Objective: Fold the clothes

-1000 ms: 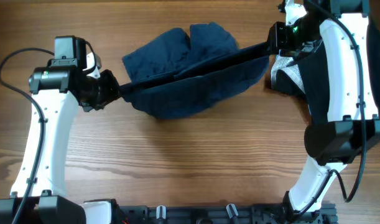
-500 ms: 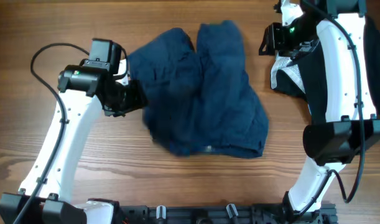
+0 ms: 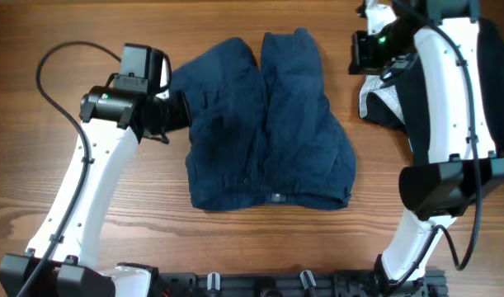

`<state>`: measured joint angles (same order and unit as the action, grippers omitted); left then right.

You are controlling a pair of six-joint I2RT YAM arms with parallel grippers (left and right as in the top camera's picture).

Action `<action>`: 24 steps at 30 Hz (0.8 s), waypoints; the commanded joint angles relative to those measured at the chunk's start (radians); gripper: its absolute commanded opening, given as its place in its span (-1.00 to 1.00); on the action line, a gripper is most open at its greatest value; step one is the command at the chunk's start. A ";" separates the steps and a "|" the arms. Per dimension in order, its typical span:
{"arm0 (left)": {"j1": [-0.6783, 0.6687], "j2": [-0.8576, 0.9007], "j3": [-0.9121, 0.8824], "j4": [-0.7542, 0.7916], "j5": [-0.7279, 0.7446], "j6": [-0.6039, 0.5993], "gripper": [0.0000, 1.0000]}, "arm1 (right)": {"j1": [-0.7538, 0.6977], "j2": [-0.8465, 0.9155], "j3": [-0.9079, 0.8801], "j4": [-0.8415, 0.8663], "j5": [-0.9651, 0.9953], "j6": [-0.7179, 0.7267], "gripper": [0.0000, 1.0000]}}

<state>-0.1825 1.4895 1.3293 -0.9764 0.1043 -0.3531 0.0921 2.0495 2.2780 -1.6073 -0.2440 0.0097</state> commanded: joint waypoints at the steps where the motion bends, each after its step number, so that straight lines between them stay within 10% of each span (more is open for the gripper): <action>1: -0.005 0.032 0.003 0.112 -0.043 0.008 -0.92 | 0.088 -0.019 -0.033 0.013 -0.031 -0.007 -0.91; 24: -0.006 0.410 0.003 0.408 -0.042 0.166 -0.92 | 0.228 -0.018 -0.659 0.387 -0.090 0.222 -0.91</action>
<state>-0.1825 1.8488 1.3289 -0.5777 0.0746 -0.2237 0.3138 2.0460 1.6882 -1.2499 -0.3363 0.1989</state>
